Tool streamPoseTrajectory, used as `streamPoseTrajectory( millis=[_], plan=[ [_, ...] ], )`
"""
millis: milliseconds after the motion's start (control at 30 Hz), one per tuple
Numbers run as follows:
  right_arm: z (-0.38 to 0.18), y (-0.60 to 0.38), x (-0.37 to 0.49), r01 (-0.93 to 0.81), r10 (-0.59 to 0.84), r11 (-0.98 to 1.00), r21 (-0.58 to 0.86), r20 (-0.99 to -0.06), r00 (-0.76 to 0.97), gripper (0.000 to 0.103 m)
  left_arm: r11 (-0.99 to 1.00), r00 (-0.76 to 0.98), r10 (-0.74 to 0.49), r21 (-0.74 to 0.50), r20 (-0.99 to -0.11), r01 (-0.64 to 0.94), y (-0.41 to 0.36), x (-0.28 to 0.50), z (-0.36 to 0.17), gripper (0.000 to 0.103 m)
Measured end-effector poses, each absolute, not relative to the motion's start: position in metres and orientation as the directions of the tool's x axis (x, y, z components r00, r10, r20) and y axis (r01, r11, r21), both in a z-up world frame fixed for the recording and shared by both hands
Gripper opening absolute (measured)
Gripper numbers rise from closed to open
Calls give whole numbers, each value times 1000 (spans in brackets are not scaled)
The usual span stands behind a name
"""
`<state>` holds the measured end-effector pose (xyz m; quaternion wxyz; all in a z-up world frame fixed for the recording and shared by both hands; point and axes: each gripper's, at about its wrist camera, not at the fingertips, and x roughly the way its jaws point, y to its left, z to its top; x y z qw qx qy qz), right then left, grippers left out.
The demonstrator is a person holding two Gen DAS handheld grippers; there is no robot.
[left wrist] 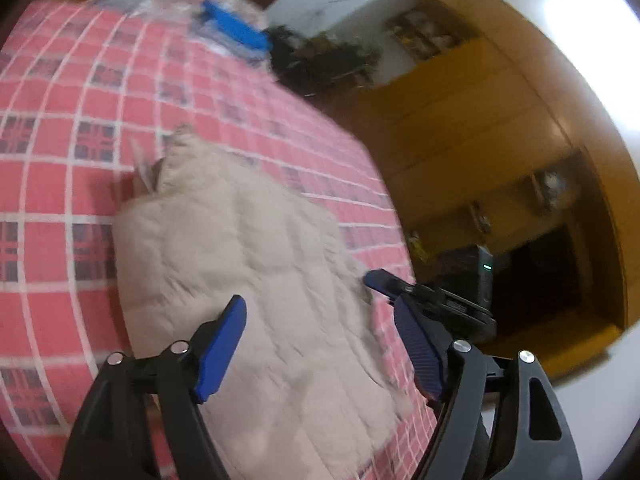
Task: Fold large clothes
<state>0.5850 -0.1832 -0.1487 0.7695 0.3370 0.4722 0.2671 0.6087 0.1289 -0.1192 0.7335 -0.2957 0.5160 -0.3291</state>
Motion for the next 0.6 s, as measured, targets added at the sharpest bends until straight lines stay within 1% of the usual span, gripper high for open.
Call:
streamPoseTrajectory(
  millis=[33,100,133,167,200,233,267,300,333,467,533,600],
  plan=[
    [-156,-184,588,-75,718,644,761,-568,403,15,599,233,-793,-789,-563,135,129,615,-131,77],
    [-173,-182,593,-46,671,701,712,-636,381,10,579,225,-806,-808,-547,107,131,616,-142,76],
    [-176,-182,594,-49,673,700,712,-636,379,10,574,230,-809,-812,-542,105,132,615,-141,76],
    [-172,-184,592,-60,687,685,726,-617,383,14,571,245,-809,-813,-534,113,137,610,-134,76],
    [-167,-188,588,-70,706,664,745,-593,386,28,568,259,-810,-813,-526,127,142,605,-128,77],
    [-161,-195,585,-78,731,631,772,-558,393,39,560,274,-815,-815,-511,147,146,597,-121,78],
    [-156,-204,586,-75,740,611,788,-536,406,66,550,286,-821,-817,-494,170,154,587,-113,82],
    [-152,-215,582,-66,739,605,793,-529,416,87,555,292,-818,-811,-495,182,161,577,-109,85],
    [-149,-221,583,-50,733,608,792,-537,418,93,571,291,-809,-801,-510,183,167,567,-109,86],
    [-171,-250,590,57,761,566,822,-547,349,94,599,234,-794,-789,-562,137,186,540,-124,89],
    [-179,-251,589,62,779,555,830,-545,310,94,604,186,-794,-788,-579,123,188,529,-137,89],
    [-192,-244,586,50,810,535,843,-530,251,94,591,127,-806,-798,-578,115,191,516,-152,89]
  ],
)
